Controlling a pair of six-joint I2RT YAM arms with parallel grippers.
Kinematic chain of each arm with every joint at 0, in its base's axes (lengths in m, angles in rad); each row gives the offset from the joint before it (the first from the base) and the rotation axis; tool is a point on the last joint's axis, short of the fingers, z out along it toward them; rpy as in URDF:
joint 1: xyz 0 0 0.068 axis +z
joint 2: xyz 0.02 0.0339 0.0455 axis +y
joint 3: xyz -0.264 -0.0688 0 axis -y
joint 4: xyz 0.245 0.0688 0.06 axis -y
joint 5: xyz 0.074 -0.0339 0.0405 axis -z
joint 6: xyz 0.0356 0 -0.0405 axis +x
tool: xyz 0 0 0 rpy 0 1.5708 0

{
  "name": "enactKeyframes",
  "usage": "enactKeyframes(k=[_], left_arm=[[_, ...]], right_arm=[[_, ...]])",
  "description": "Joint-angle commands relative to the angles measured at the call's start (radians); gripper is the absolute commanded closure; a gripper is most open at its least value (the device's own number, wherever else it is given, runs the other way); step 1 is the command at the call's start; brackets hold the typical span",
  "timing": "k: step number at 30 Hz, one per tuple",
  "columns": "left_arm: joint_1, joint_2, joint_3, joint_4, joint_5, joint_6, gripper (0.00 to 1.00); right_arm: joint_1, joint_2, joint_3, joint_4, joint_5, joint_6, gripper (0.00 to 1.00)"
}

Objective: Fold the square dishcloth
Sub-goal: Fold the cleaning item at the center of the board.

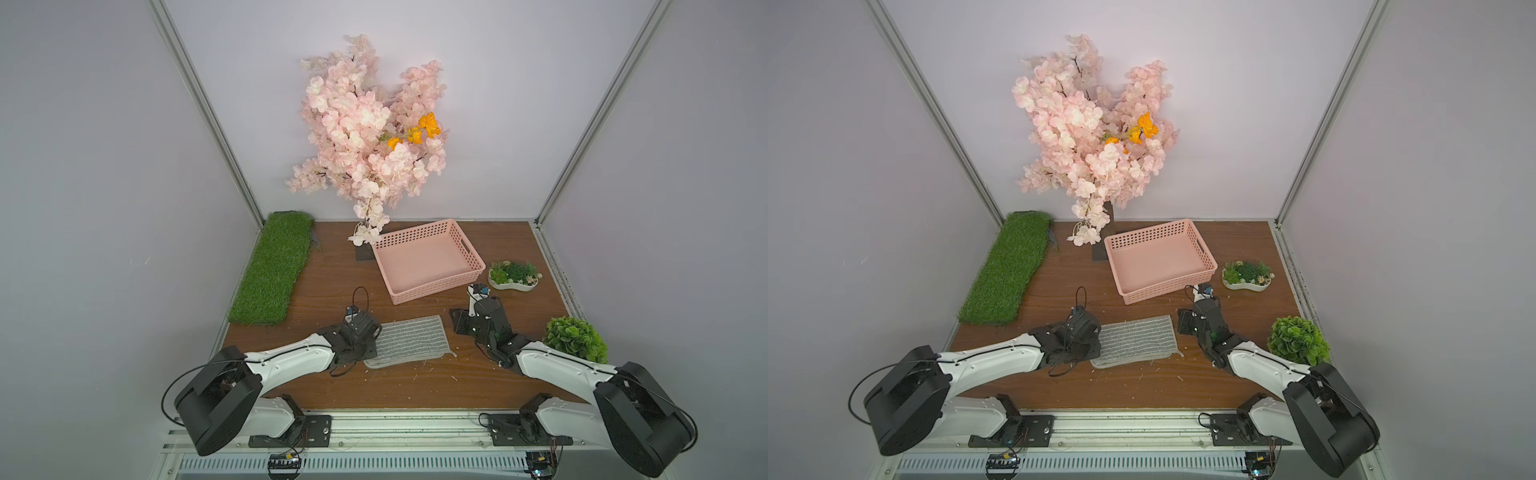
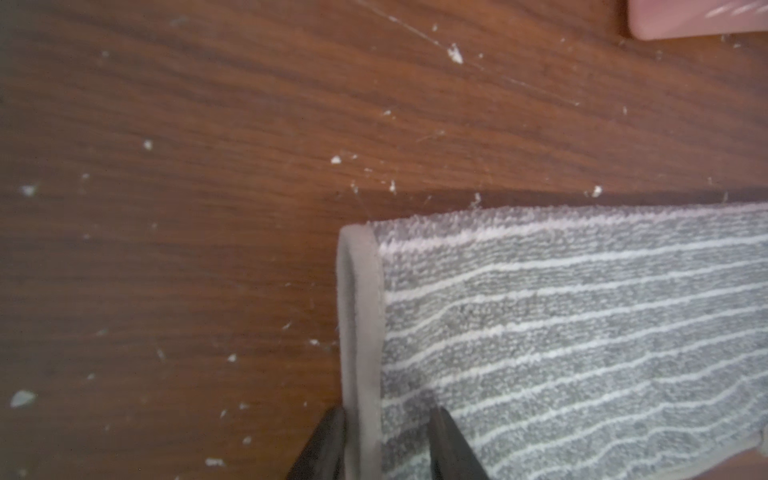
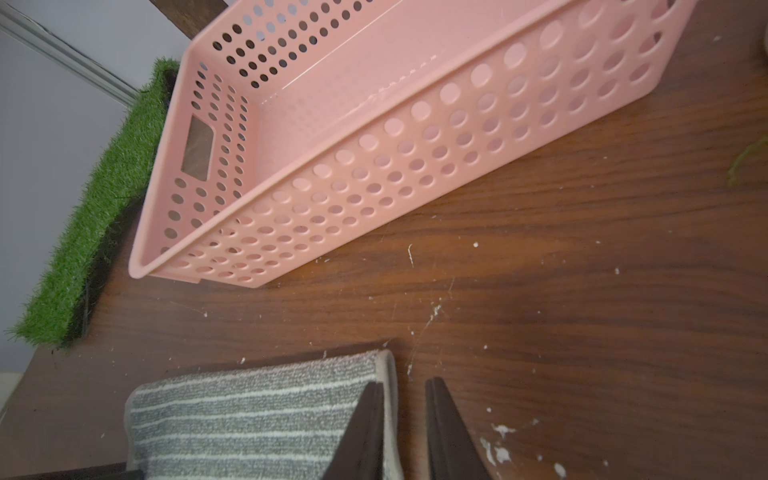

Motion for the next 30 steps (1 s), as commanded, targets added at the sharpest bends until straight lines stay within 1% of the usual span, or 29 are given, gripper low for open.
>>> enactKeyframes(k=[1, 6, 10, 13, 17, 22, 25, 30], left_arm=[[-0.015, 0.071, -0.061, -0.12, 0.018, -0.016, 0.69], [-0.014, 0.077, -0.049, -0.139, -0.036, -0.015, 0.87], [-0.006, 0.087, -0.025, -0.138, -0.096, -0.009, 1.0], [0.006, 0.087, -0.016, -0.138, -0.136, -0.006, 1.0], [0.03, 0.045, -0.015, -0.139, -0.176, 0.007, 1.0], [0.036, -0.012, 0.032, -0.142, -0.222, 0.07, 1.0], [0.036, -0.021, 0.068, -0.147, -0.221, 0.101, 1.0], [0.036, -0.047, 0.121, -0.156, -0.198, 0.154, 1.0]], right_arm=[[0.004, -0.027, 0.004, -0.025, 0.034, -0.007, 0.79], [0.004, -0.02, -0.005, -0.046, 0.042, -0.008, 0.78], [0.004, 0.01, -0.015, -0.043, -0.01, -0.015, 0.75], [0.004, 0.034, -0.015, -0.034, -0.056, -0.016, 0.74], [0.007, 0.053, -0.01, -0.015, -0.118, -0.022, 0.74], [0.028, 0.086, 0.021, -0.012, -0.186, -0.027, 0.74], [0.039, 0.115, 0.036, 0.007, -0.227, -0.019, 0.73], [0.051, 0.174, 0.04, 0.075, -0.299, 0.003, 0.68]])
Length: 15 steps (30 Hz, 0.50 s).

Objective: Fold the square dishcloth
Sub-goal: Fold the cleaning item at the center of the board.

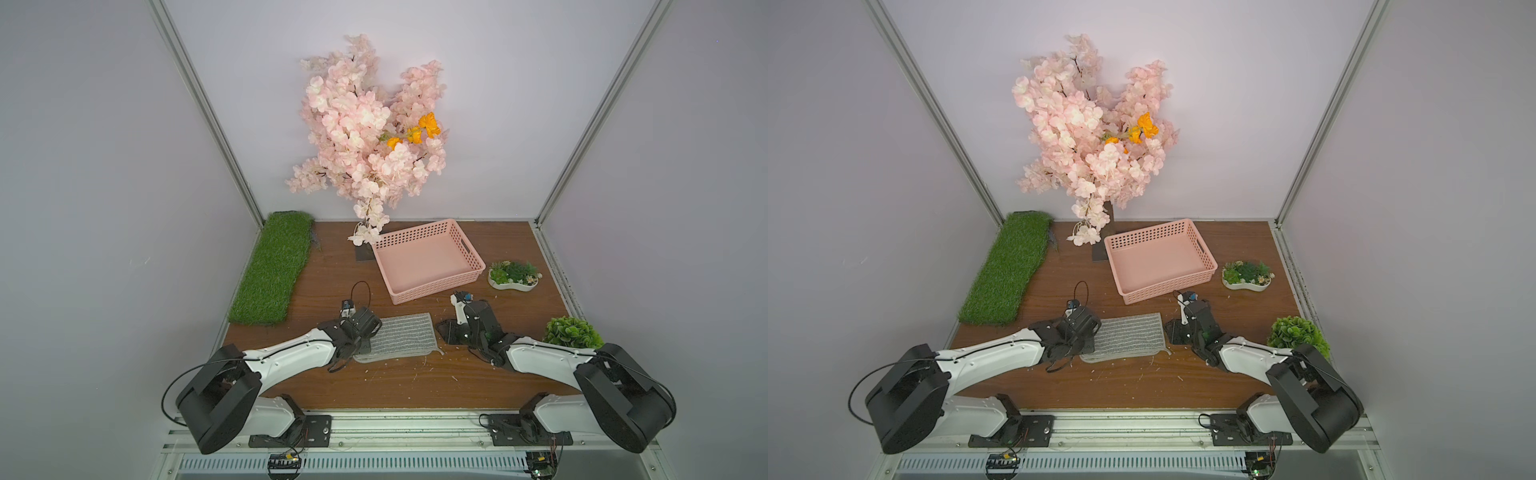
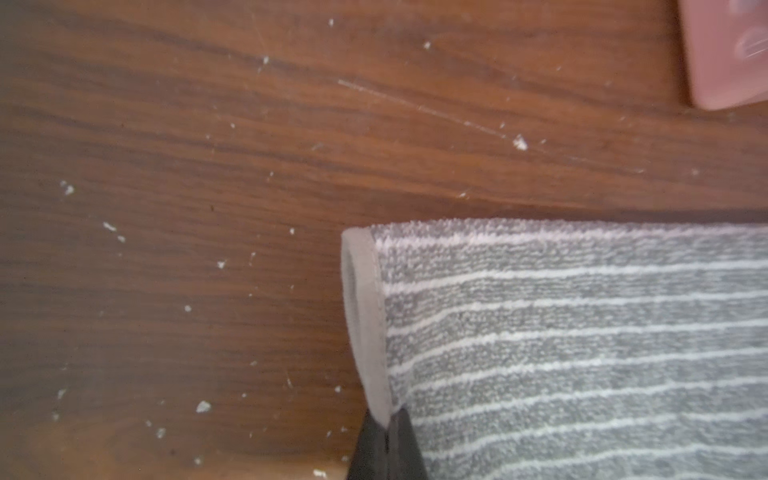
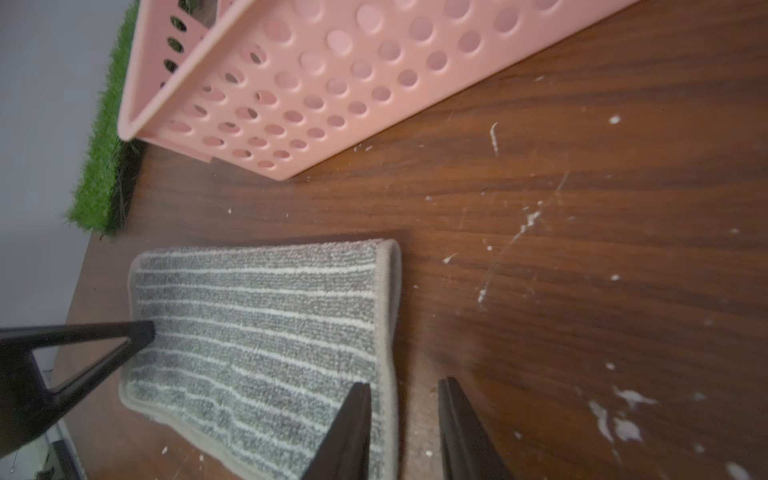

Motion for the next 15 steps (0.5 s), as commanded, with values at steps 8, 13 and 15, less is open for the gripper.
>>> enactKeyframes(k=[8, 13, 15], left_arm=[[-0.009, -0.054, 0.129, -0.044, 0.036, 0.114, 1.0], [-0.04, -0.037, 0.195, -0.043, 0.074, 0.14, 1.0], [-0.046, -0.02, 0.226, -0.043, 0.093, 0.148, 1.0]], right_arm=[[0.011, 0.103, 0.027, 0.088, -0.06, 0.017, 0.77], [0.012, 0.119, 0.019, 0.087, -0.035, 0.03, 0.81], [0.011, 0.123, 0.015, 0.086, -0.023, 0.036, 0.83]])
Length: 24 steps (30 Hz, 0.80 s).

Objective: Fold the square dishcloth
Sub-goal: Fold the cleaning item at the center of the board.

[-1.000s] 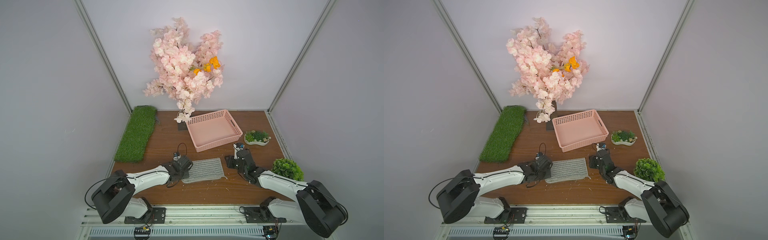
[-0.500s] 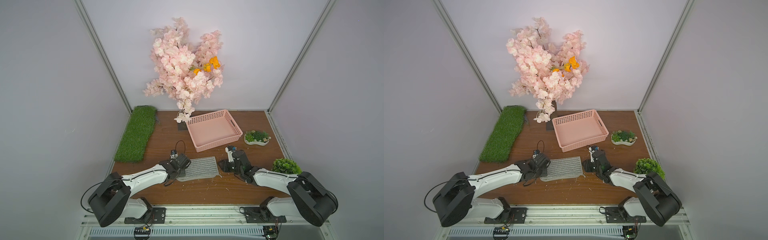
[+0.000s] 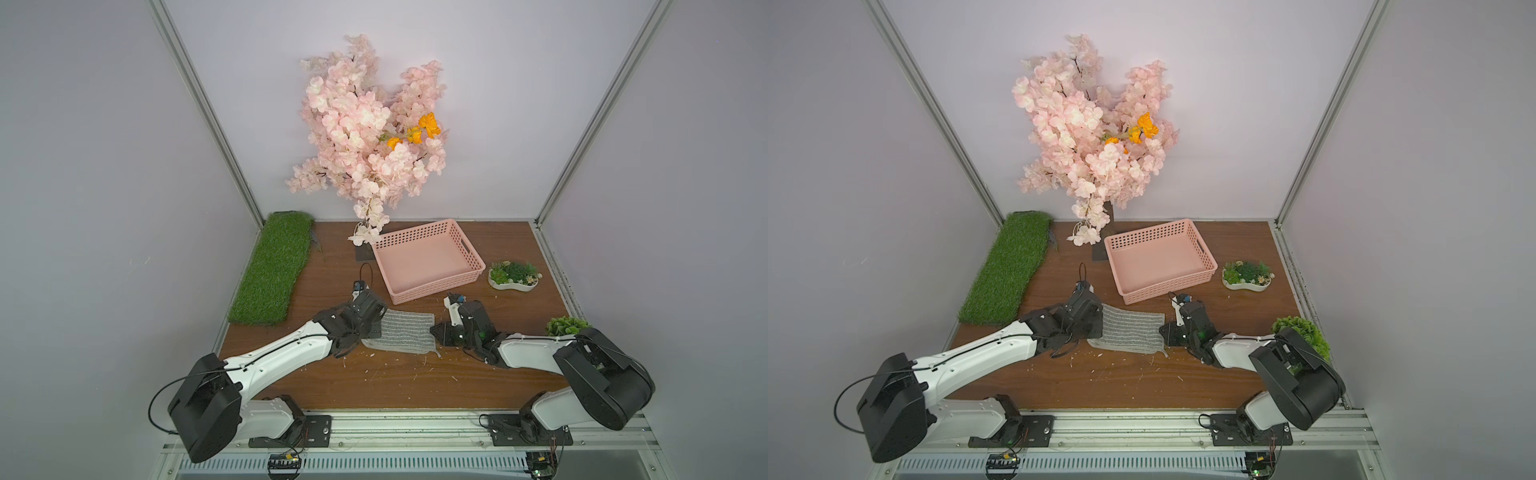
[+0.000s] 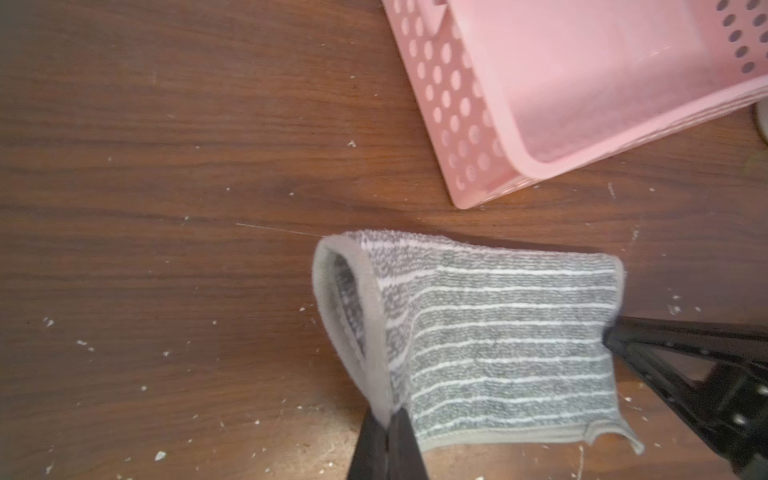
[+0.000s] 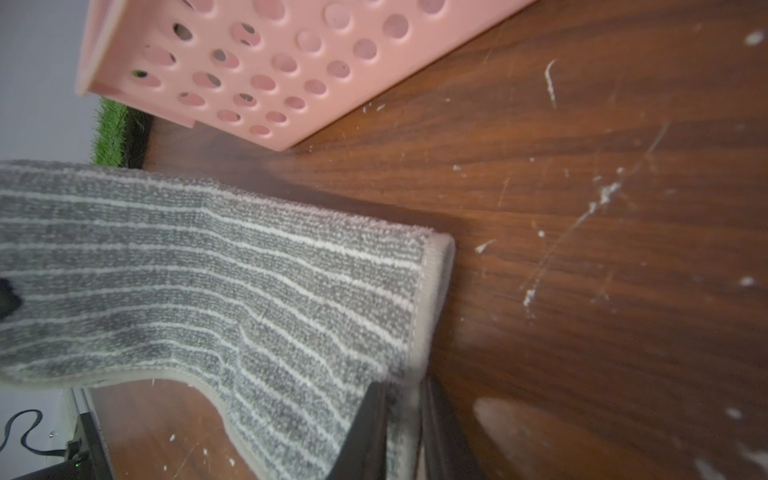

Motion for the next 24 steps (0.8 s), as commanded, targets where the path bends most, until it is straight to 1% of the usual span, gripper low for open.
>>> enactKeyframes(k=[1, 9, 15, 20, 24], left_arm=[[-0.02, 0.028, 0.061, -0.017, 0.046, 0.04, 1.0], [-0.038, 0.08, 0.163, -0.013, 0.127, 0.064, 1.0], [-0.084, 0.175, 0.222, -0.008, 0.139, 0.08, 1.0], [-0.1, 0.246, 0.252, -0.009, 0.164, 0.096, 1.0], [-0.108, 0.274, 0.252, -0.008, 0.19, 0.097, 1.0]], right_arm=[[0.004, 0.013, 0.003, 0.009, 0.032, 0.013, 0.83], [0.003, 0.028, -0.006, 0.02, 0.05, 0.027, 0.85], [0.005, 0.043, -0.006, 0.039, 0.041, 0.033, 0.86], [0.004, 0.04, -0.003, 0.041, 0.038, 0.034, 0.87], [0.003, 0.033, -0.005, 0.039, 0.04, 0.033, 0.87]])
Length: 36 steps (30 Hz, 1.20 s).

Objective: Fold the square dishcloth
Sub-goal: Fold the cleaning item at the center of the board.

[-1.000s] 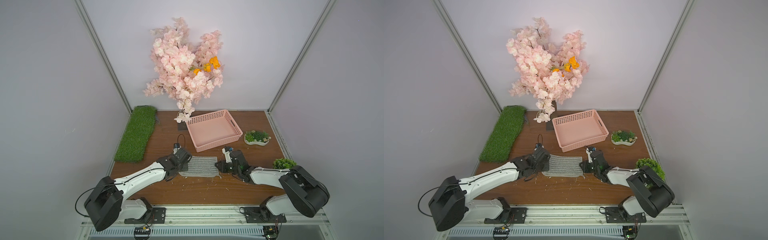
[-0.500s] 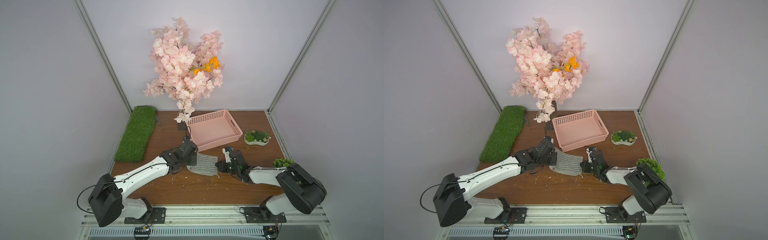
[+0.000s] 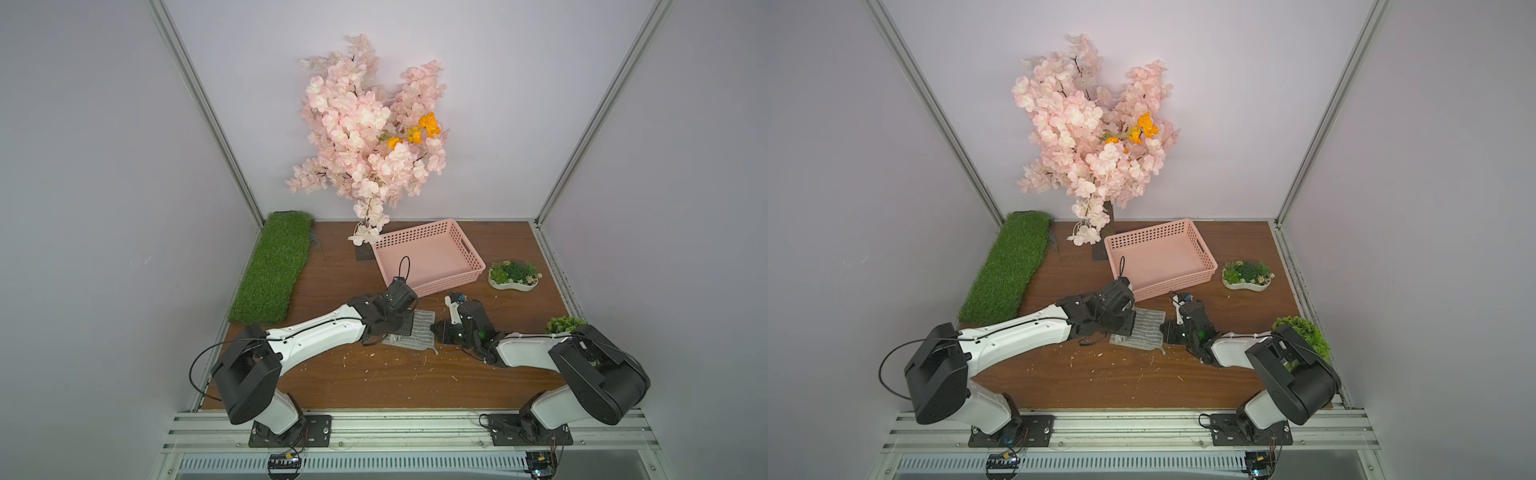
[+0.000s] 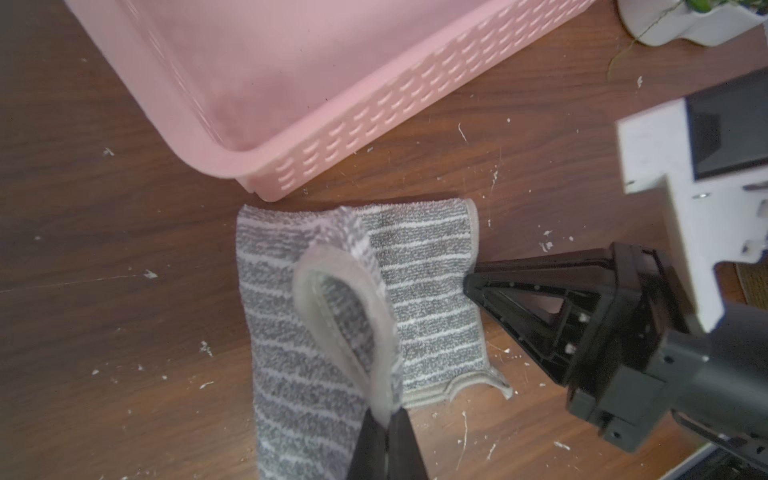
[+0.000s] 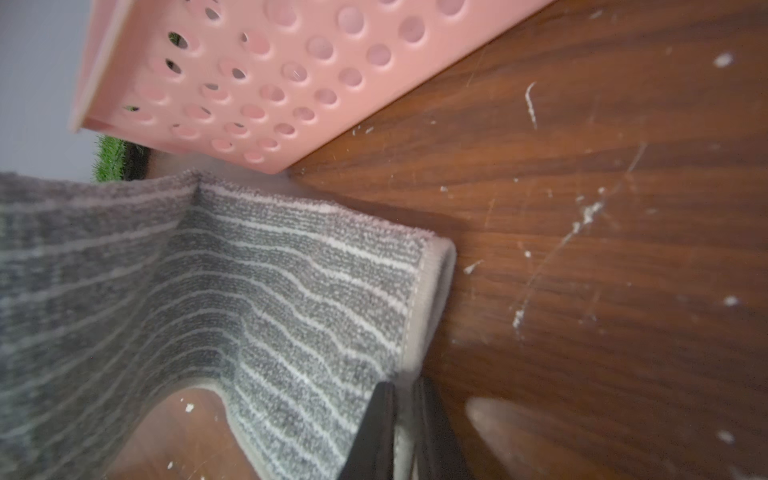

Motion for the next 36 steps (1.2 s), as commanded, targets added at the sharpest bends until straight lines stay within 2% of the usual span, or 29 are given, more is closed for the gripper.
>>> enactKeyframes(k=[1, 12, 19, 36], left_arm=[[-0.016, 0.019, 0.024, -0.009, 0.029, 0.021, 1.0], [-0.019, 0.146, 0.077, 0.054, 0.023, 0.019, 1.0], [-0.022, 0.212, 0.098, 0.12, 0.076, 0.0, 1.0], [-0.036, 0.284, 0.125, 0.187, 0.156, 0.011, 1.0]], right_arm=[[0.004, 0.003, -0.003, -0.008, 0.014, 0.001, 0.87], [0.004, 0.01, -0.008, 0.013, 0.005, 0.001, 0.87], [0.004, 0.024, -0.019, 0.047, -0.015, 0.017, 0.87], [0.005, 0.019, -0.032, 0.059, 0.0, 0.038, 0.87]])
